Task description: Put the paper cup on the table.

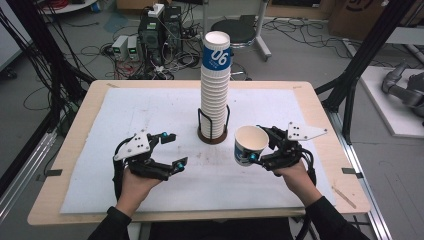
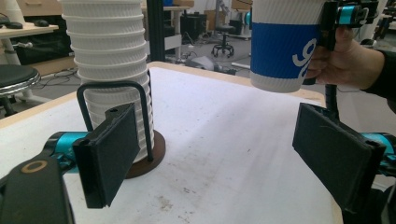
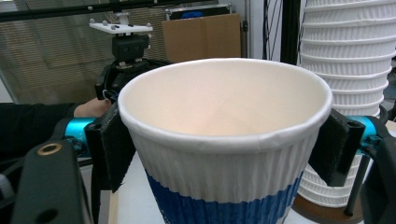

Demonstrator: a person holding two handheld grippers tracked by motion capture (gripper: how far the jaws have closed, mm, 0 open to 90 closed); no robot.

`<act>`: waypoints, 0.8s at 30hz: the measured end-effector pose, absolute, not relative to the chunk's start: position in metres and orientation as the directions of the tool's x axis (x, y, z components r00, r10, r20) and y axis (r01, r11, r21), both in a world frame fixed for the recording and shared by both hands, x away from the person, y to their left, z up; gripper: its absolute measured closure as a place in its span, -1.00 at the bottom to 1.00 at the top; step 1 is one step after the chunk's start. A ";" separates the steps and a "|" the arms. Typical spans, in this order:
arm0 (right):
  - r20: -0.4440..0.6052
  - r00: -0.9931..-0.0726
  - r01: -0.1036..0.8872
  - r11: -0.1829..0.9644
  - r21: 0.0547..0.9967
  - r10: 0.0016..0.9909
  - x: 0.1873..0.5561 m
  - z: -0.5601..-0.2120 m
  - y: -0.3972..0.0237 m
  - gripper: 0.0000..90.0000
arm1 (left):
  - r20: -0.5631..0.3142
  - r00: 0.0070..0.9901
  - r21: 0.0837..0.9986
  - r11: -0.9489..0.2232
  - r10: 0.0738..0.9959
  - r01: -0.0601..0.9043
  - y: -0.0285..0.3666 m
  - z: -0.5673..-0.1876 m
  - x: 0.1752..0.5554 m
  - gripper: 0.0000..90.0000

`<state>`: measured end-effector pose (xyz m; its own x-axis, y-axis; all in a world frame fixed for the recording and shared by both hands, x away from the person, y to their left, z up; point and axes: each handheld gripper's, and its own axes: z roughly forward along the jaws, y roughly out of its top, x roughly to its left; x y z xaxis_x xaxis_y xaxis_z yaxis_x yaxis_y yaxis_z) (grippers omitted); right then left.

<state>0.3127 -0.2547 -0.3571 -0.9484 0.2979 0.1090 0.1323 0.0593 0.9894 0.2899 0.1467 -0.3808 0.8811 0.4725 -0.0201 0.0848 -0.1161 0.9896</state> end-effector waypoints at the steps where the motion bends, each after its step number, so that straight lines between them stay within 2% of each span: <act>1: 0.106 -0.948 0.130 0.058 0.990 0.299 0.313 -0.357 -0.255 -0.54 | -0.017 0.882 0.989 -0.120 0.472 0.084 0.147 -0.381 0.291 -0.67; 15: 0.089 -0.948 0.115 0.069 0.991 0.306 0.311 -0.355 -0.255 -0.54 | -0.039 0.872 0.988 -0.110 0.489 0.106 0.148 -0.387 0.292 -0.67; 24: 0.073 -0.930 0.103 0.065 0.993 0.359 0.317 -0.354 -0.264 -0.54 | -0.079 0.867 0.988 -0.079 0.491 0.135 0.151 -0.390 0.295 -0.67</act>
